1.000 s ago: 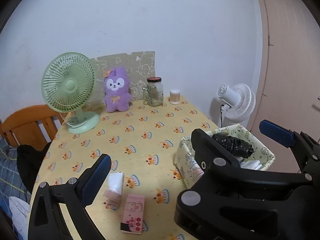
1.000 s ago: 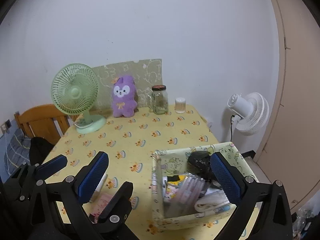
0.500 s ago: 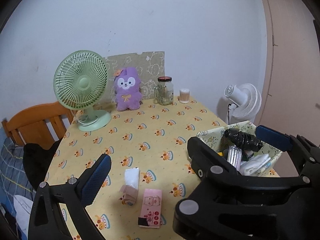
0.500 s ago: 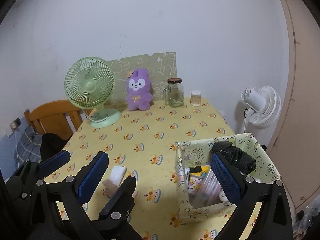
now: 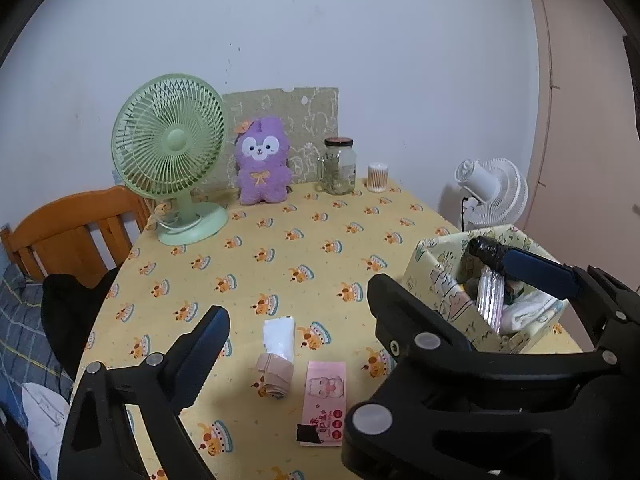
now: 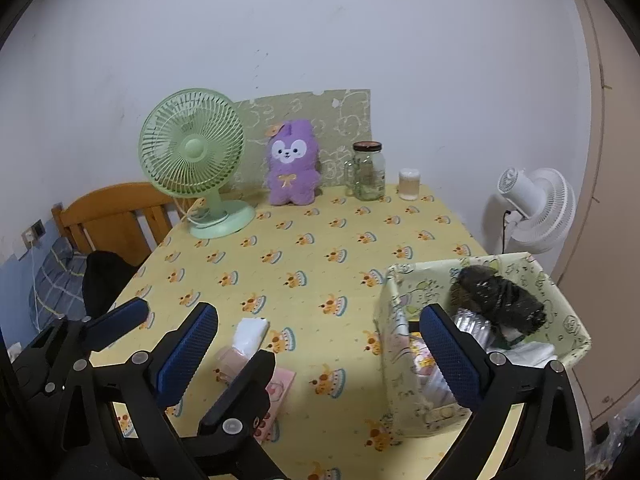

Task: Organize soft objects
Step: 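Move both tools away from the box toward the white roll and pink pack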

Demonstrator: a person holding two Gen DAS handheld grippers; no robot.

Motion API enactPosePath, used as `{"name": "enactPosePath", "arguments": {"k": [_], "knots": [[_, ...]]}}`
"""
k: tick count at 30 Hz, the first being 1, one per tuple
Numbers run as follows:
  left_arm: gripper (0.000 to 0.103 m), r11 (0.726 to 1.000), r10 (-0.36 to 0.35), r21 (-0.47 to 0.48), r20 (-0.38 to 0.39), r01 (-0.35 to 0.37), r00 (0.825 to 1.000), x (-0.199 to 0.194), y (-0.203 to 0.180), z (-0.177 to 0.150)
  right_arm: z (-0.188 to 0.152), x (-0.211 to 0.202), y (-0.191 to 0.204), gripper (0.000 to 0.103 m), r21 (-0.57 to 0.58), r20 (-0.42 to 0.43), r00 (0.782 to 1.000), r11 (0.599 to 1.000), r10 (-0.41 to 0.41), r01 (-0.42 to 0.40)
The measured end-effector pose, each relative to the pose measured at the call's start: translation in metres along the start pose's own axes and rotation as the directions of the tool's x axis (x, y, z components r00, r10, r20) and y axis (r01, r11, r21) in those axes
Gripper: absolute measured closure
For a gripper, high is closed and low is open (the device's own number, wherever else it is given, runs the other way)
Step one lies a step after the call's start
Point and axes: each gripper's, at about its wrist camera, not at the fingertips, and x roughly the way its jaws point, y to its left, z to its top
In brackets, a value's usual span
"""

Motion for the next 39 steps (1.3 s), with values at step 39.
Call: {"name": "enactPosePath", "arguments": {"k": [39], "knots": [[0.023, 0.999, 0.03, -0.032, -0.233, -0.038, 0.972, 0.101, 0.054, -0.051, -0.047, 0.109, 0.029, 0.016, 0.001, -0.222, 0.975, 1.0, -0.01, 0.01]]}}
